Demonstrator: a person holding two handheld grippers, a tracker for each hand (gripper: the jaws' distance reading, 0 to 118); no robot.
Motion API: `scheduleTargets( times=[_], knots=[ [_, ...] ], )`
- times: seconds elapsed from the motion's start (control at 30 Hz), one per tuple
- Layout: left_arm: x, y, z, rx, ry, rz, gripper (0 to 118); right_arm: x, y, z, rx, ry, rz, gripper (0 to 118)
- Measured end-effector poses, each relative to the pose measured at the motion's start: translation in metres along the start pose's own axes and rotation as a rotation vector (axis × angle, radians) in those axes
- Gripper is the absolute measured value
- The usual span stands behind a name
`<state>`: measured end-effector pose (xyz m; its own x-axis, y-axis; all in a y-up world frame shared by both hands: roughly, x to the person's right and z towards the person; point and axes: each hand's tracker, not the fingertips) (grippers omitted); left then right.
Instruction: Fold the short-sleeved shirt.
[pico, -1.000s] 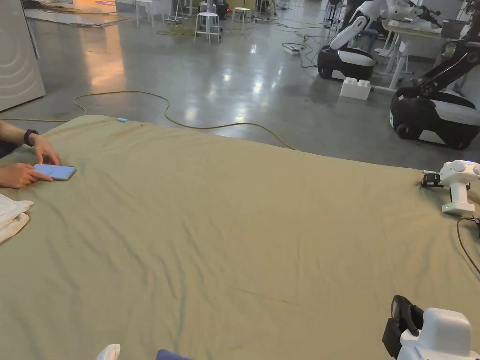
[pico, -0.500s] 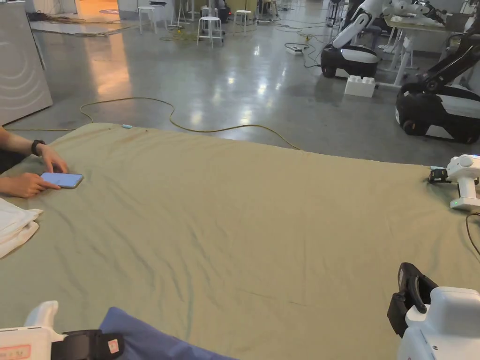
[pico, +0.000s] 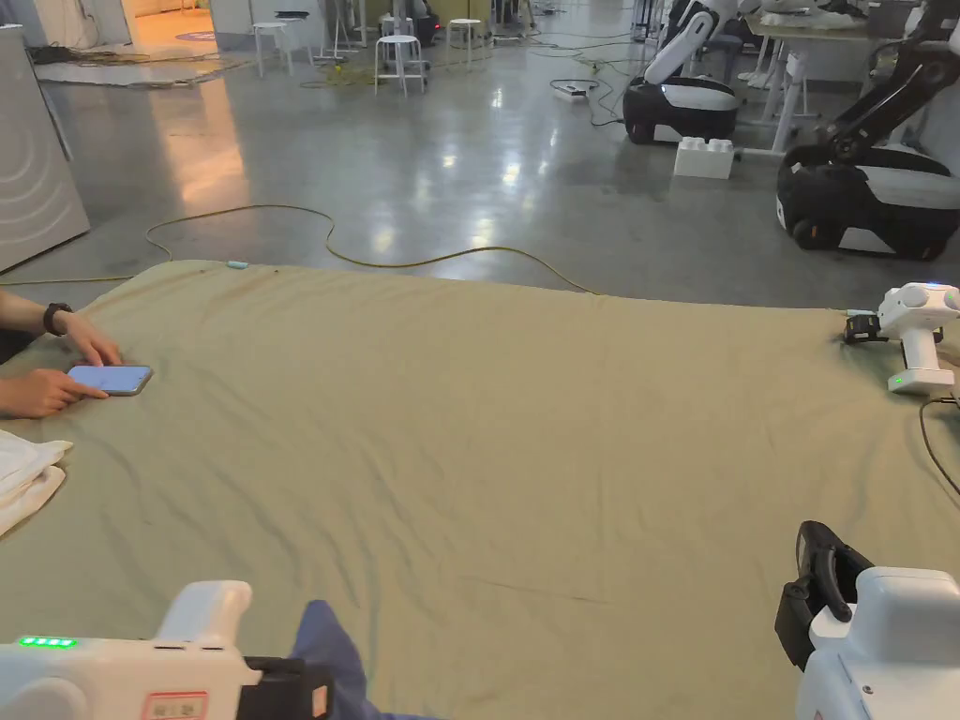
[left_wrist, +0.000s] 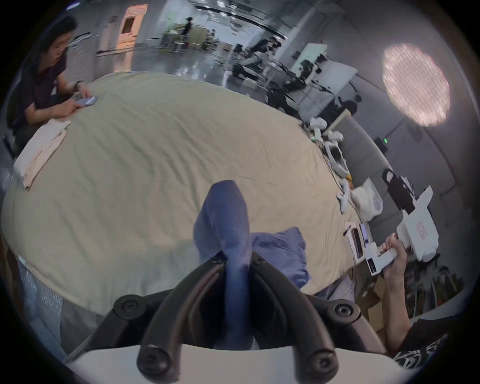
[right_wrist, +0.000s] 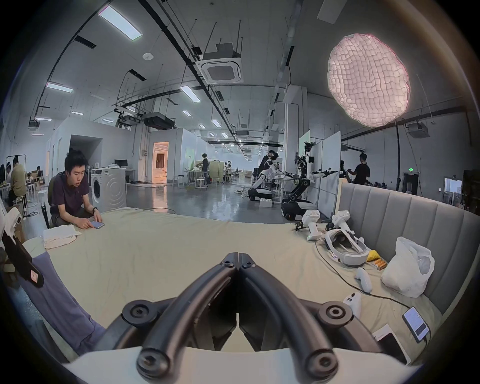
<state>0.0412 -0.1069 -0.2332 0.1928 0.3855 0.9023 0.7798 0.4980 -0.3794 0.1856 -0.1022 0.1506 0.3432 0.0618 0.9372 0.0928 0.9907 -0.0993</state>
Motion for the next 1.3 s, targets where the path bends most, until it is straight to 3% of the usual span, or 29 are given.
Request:
scheduleTargets(
  times=[0.2,0.53,0.8,0.83,0.93,1.1,1.23,1.27,1.3],
  knots=[
    [0.059,-0.011,-0.051,-0.084,-0.051,-0.07,13,0.014,-0.004,0.006,-0.01,-0.033,-0.007,0],
    [0.133,-0.052,-0.151,-0.211,0.062,-0.202,13,0.027,-0.009,0.015,-0.03,-0.069,-0.004,0],
    [0.141,-0.046,-0.165,-0.174,0.099,-0.124,14,0.032,-0.009,0.017,-0.033,-0.082,0.003,0],
    [0.14,-0.044,-0.167,-0.179,0.094,-0.09,18,0.032,-0.01,0.017,-0.034,-0.083,-0.001,0],
    [0.136,-0.04,-0.162,-0.201,-0.004,-0.029,50,0.031,-0.01,0.016,-0.039,-0.079,-0.004,0],
    [0.131,-0.03,-0.132,-0.132,-0.15,-0.003,57,0.03,-0.01,0.017,-0.04,-0.071,0.008,0],
    [0.127,-0.027,-0.12,-0.086,-0.18,0.004,55,0.031,-0.009,0.017,-0.041,-0.071,0.006,0],
    [0.126,-0.029,-0.124,-0.087,-0.171,-0.008,49,0.031,-0.009,0.018,-0.041,-0.071,0.005,0],
    [0.126,-0.031,-0.132,-0.114,-0.148,-0.04,28,0.031,-0.008,0.018,-0.041,-0.071,0.004,0]
  ],
)
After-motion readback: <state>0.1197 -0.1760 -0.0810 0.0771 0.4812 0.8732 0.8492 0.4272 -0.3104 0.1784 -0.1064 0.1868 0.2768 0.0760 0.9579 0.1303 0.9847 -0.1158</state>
